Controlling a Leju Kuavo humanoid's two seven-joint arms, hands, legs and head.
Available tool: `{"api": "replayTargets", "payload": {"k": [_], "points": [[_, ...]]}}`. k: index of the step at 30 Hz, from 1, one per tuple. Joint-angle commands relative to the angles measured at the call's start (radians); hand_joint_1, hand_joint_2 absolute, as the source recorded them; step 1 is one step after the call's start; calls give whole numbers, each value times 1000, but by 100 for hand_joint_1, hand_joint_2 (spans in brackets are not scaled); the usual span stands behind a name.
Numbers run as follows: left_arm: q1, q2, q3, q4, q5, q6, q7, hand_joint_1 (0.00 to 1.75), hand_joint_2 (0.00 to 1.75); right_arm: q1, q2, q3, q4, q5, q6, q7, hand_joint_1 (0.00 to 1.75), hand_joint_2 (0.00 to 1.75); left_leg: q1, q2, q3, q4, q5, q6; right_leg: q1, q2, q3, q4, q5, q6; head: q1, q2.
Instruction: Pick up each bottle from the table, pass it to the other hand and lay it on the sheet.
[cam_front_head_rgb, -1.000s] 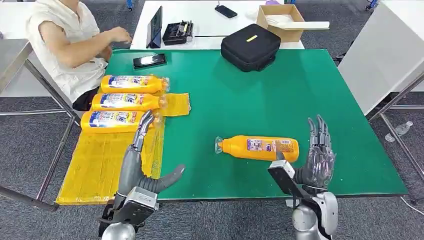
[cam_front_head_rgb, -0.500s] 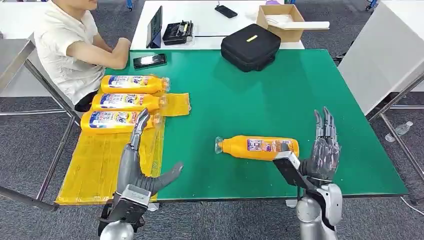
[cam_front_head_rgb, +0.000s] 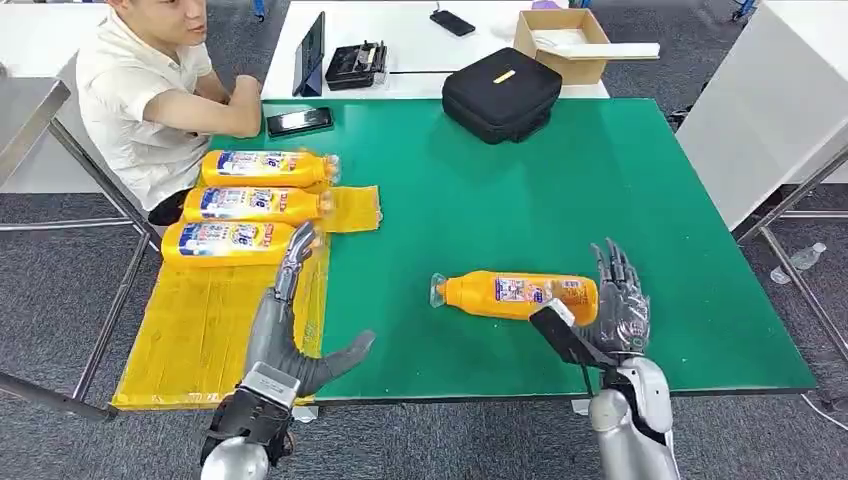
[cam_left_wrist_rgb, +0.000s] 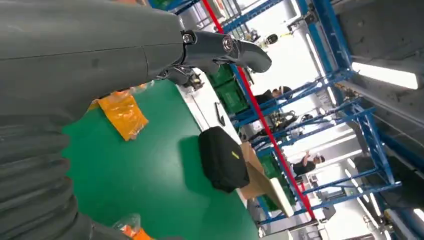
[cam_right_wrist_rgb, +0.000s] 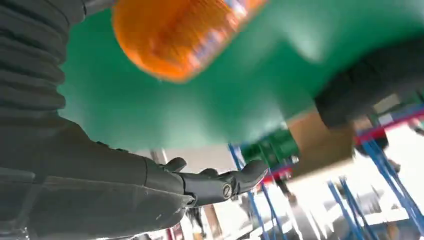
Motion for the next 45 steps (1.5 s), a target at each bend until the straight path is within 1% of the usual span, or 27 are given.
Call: {"api": "replayTargets", "payload": {"k": [1, 5, 9, 12, 15, 17, 20, 27, 31, 32, 33, 36, 37, 39, 40, 41, 42, 45], "points": [[-75, -42, -29, 97, 11, -15, 9, 0, 175, -129, -44, 59, 383, 42, -20, 13, 0, 175, 2, 3, 5, -1, -1, 1, 2, 2, 6, -3, 1, -4, 0, 0], [-86, -46, -36, 98, 9, -14, 10, 0, 175, -130, -31, 73, 392, 48, -22, 12, 0, 175, 1, 2, 1, 0, 0, 0, 1, 1, 1, -1, 0, -2, 0, 0], [-97, -39, -62, 102, 17, -23, 4, 0, 175, -118, -30, 101, 370, 51, -17, 7, 0, 175, 1, 1, 2, 0, 0, 0, 1, 0, 2, -1, 0, -2, 0, 0], [-110, -39, -70, 125, 21, -19, 5, 0, 175, -142, -39, 124, 386, 67, -34, 15, 0, 175, 1, 3, 4, 0, -1, 1, 2, 1, 4, -2, 0, -3, 0, 0], [-112, -38, -73, 129, 22, -18, 5, 0, 175, -162, -44, 131, 394, 72, -39, 20, 0, 175, 1, 2, 2, 0, 0, 0, 1, 1, 1, -1, 0, -2, 0, 0], [-110, -35, -79, 125, 22, -17, 5, 0, 175, -167, -51, 147, 392, 90, -52, 27, 0, 175, 1, 4, 4, 0, -1, 1, 2, 2, 4, -2, 0, -5, 0, 0], [-110, -35, -79, 125, 22, -17, 5, 0, 175, -167, -51, 147, 392, 90, -52, 27, 0, 175, 1, 2, 2, 0, 0, 0, 1, 0, 2, -1, 0, -3, 0, 0], [-108, -35, -80, 125, 22, -17, 5, 0, 175, -165, -51, 148, 392, 91, -53, 29, 0, 175, 0, 1, 2, 0, 0, 1, 1, 0, 2, -1, 0, -2, 0, 0], [-105, -35, -77, 126, 15, -7, 11, 0, 175, -163, -61, 184, 375, 127, -60, 60, 0, 175, 0, 2, 2, 0, 0, 0, 1, 1, 2, -1, 0, -2, 0, 0], [-103, -35, -76, 124, 15, -6, 11, 0, 175, -161, -61, 187, 366, 131, -61, 66, 0, 175, 1, 4, 6, 0, -1, 1, 2, 1, 6, -2, 0, -5, 0, 0], [-101, -35, -77, 122, 11, -5, 12, 0, 175, -160, -65, 193, 358, 142, -58, 79, 0, 175, 1, 2, 2, 0, 0, 0, 1, 0, 2, -1, 0, -2, 0, 0], [-96, -35, -75, 115, 1, 0, 16, 0, 175, -157, -72, 198, 338, 159, -46, 102, 0, 175, 1, 3, 3, 0, -1, 1, 2, 1, 3, -1, 0, -3, 0, 0], [-92, -35, -70, 110, -5, 4, 17, 0, 175, -158, -77, 200, 330, 178, -32, 129, 0, 175, 0, 1, 1, 0, 0, 0, 1, 0, 1, 0, 0, -2, 0, 0], [-90, -35, -66, 105, -7, 5, 18, 0, 175, -161, -83, 202, 329, 188, -20, 141, 0, 175, 1, 4, 6, 0, -2, 1, 3, 1, 6, -2, 0, -6, 0, 0], [-88, -35, -65, 102, -13, 4, 19, 0, 175, -168, -91, 211, 336, 205, 1, 159, 0, 175, 1, 4, 5, 0, -2, 1, 2, 1, 5, -2, 0, -5, 0, 0], [-88, -36, -65, 102, -14, 3, 19, 0, 175, -175, -97, 216, 341, 231, -3, 185, 0, 175, 0, 2, 2, 0, -1, 1, 1, 1, 2, 0, 0, -2, 0, 0], [-87, -36, -64, 102, -15, 3, 19, 0, 175, -180, -99, 222, 344, 247, -16, 188, 0, 175, 0, 3, 3, 0, -1, 1, 1, 1, 3, -1, 0, -3, 0, 0], [-88, -37, -64, 104, -17, 3, 18, 0, 175, -196, -91, 207, 355, 234, -2, 192, 0, 175, 1, 3, 3, 0, -1, 1, 2, 1, 3, -1, 0, -3, 0, 0]]}}
